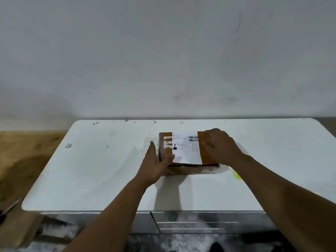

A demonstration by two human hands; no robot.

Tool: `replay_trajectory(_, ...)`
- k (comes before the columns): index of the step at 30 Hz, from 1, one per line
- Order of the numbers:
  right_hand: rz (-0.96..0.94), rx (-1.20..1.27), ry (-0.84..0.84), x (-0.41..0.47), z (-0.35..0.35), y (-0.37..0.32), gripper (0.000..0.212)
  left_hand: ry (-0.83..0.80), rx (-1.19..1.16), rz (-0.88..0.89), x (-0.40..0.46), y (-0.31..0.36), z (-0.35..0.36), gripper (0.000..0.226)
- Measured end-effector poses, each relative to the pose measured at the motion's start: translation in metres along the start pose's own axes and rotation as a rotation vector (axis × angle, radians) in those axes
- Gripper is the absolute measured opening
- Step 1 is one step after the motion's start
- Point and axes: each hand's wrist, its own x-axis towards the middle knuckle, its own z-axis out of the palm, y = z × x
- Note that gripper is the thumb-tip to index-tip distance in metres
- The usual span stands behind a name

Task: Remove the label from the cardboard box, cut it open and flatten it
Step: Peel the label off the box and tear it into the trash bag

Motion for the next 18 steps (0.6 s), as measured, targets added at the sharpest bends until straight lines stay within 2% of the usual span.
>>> replay_trajectory(2, 0.012, -0.031, -0.008, 0.013, 0.006, -0.004, 0.035, 0.05, 0.029, -0.012, 0.009, -0.005, 0.003, 0.116)
replay_trajectory(3, 0.015, -0.046, -0.016, 0.02, 0.01, -0.005, 0.038, 0.051, 0.053, -0.024, 0.012, -0.009, 0.005, 0.11)
replay_trajectory(6, 0.012, -0.071, -0.06, 0.038, 0.019, -0.011, 0.048, 0.04, 0.024, 0.009, 0.014, -0.014, 0.01, 0.066)
replay_trajectory(8, 0.002, -0.079, -0.087, 0.05, 0.023, -0.013, 0.051, 0.045, 0.031, 0.055, 0.013, -0.015, 0.01, 0.056)
replay_trajectory(13, 0.007, -0.094, -0.212, 0.071, 0.033, -0.02, 0.054, 0.016, 0.034, 0.163, 0.014, -0.015, 0.005, 0.067)
replay_trajectory(18, 0.035, -0.077, -0.346, 0.085, 0.035, -0.024, 0.04, 0.001, 0.131, 0.197, 0.015, -0.013, 0.0, 0.089)
